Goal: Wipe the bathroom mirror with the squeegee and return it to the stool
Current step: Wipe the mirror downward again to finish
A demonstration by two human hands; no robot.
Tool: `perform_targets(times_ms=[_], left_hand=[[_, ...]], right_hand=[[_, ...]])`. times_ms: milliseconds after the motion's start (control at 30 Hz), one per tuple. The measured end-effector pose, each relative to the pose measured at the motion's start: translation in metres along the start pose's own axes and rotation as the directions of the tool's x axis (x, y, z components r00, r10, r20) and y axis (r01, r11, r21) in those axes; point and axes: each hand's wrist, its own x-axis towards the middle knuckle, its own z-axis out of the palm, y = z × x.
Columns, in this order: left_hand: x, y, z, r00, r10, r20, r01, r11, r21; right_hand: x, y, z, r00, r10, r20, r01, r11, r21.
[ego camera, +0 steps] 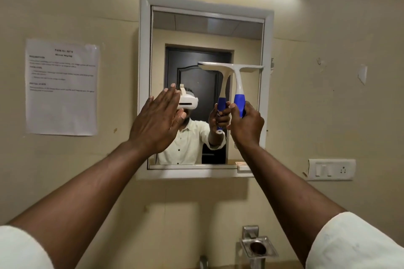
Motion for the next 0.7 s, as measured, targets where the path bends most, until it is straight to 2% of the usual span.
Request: perform_targets(times_ms=[700], left_hand=[[-0.08,0.017,0.045,0.981,-0.064,0.184,0.071,0.997,-0.033]], right_hand=[[-0.116,0.063,-0.034,0.984,0.123,0.127,-0.115,0.991,-0.067]])
